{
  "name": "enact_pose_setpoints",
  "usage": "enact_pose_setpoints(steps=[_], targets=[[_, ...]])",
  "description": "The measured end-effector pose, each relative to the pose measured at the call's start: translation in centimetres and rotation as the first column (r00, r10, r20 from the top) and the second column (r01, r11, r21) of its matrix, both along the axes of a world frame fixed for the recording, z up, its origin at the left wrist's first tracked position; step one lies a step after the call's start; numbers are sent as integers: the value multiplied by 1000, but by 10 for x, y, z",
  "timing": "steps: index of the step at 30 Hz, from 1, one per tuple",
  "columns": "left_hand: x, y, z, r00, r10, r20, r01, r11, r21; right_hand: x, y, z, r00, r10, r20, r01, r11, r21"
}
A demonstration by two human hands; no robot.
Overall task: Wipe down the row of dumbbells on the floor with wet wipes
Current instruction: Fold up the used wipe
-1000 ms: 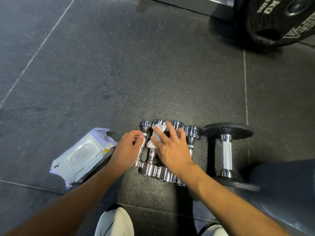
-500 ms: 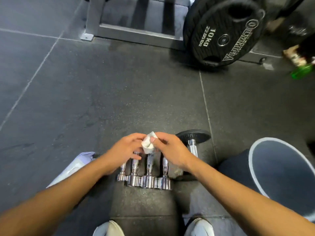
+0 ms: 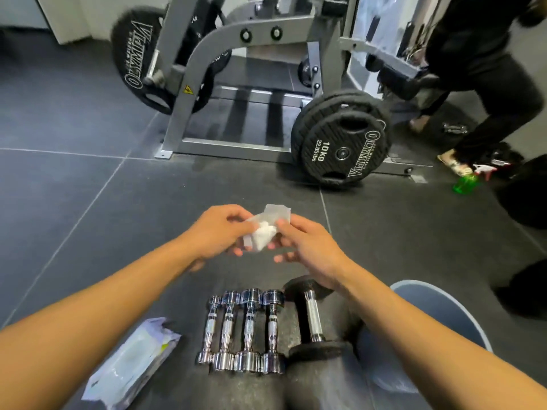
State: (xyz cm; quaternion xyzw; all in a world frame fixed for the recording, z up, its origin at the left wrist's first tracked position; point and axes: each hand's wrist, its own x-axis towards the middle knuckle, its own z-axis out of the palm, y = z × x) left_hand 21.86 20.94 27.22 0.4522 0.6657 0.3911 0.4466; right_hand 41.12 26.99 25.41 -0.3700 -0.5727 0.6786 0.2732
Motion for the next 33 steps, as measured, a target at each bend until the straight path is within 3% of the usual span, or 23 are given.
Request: enact_pose_setpoints(steps=[4,9,14,17,19,22,24,26,29,33], targets=[[27,0,16,992,90,86,-88,996,-24,13,-11,10,996,-83,37,63,924,378],[62,15,27,982,158,98,-161,987,23,36,-16,14,972,-231,37,155,755,638],[106,31,30,944,112,310,-107,994,-32,81,-20,8,961,-261,89,116,677,727],[136,39,28,894,34,447,-11,998,-54,113,-15,1,914,-387,124,156,618,771],[152,43,26,854,-29,519,70,996,-59,133,-13,-1,871,-463,163,182,614,768],[175,48,15,877,-140,460,159,987,-2,158,-16,-2,828,-522,205,252,672,696],[191,48,7,896,-151,418,153,988,29,170,-21,-1,838,-511,191,345,768,540],[206,48,0,898,-152,412,145,988,48,178,-28,0,867,-497,35,460,825,330],[226,49,-11,896,-250,366,238,968,79,194,-39,-6,817,-560,-138,574,812,105],[258,44,-41,869,-406,284,418,908,19,229,-50,-36,713,-700,41,683,706,187]])
